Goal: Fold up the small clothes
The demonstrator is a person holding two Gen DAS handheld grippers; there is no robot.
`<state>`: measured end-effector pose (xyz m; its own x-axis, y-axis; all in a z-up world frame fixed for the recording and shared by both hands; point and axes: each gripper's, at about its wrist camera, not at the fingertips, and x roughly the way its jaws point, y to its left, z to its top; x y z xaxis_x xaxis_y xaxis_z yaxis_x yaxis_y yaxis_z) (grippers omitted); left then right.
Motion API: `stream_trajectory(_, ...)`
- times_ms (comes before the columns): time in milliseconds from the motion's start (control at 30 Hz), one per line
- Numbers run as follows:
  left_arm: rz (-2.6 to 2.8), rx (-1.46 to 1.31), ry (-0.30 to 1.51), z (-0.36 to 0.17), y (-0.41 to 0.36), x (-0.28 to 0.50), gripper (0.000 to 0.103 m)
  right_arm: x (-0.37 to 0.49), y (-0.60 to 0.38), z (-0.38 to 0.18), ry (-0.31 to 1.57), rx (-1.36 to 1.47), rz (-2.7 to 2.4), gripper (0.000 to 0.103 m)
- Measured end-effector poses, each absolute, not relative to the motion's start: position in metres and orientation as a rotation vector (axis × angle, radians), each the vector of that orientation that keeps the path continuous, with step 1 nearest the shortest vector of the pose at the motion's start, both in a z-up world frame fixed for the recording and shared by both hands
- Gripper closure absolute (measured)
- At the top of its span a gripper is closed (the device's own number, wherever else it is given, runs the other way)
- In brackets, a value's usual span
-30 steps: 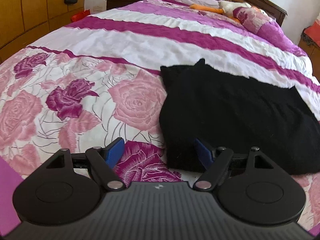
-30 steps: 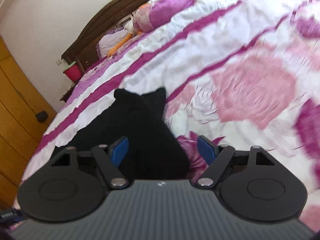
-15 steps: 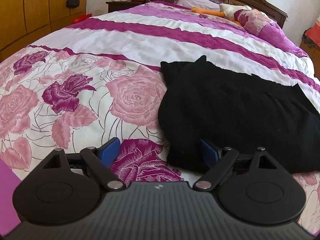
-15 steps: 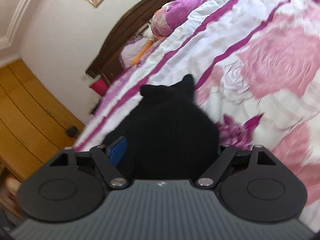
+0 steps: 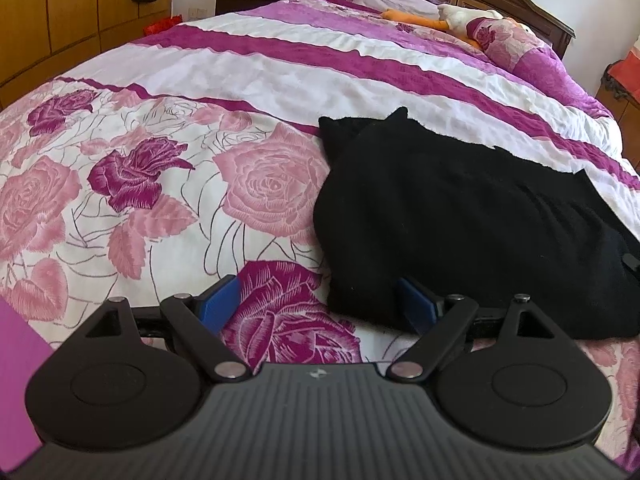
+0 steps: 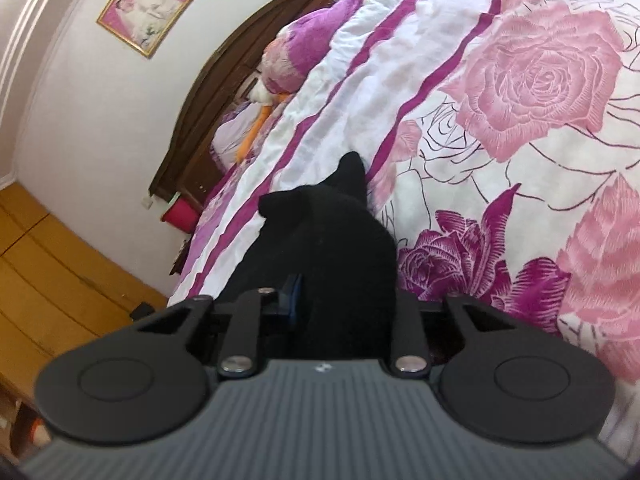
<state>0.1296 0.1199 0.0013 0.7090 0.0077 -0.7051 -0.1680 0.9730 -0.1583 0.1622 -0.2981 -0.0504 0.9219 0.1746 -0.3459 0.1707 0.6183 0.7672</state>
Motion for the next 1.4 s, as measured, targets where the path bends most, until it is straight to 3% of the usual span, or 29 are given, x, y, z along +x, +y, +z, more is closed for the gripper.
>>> stream_trajectory(100,0.092,-0.235,0.782,0.004,0.123,0.124,0.014,0.164,-0.295,-0.047,0.409,0.884,-0.003,0.074)
stream_trajectory(167,0.091,-0.243,0.783,0.005,0.125,0.122,0.014,0.162,-0.293,-0.042,0.394,0.871,-0.002,0.081)
stream_trajectory(267,0.09,-0.254,0.783,0.007,0.129,0.119,0.014,0.159,-0.285,-0.028,0.368,0.809,-0.01,0.084)
stream_trajectory(1100,0.13,-0.308,0.752,0.021,0.16,0.106,0.014,0.172,-0.145,0.083,0.285,0.227,0.217,0.088)
stream_trajectory(1400,0.147,-0.336,0.749,0.018,0.173,0.1,0.014,0.179,-0.054,0.067,0.377,0.099,0.419,0.088)
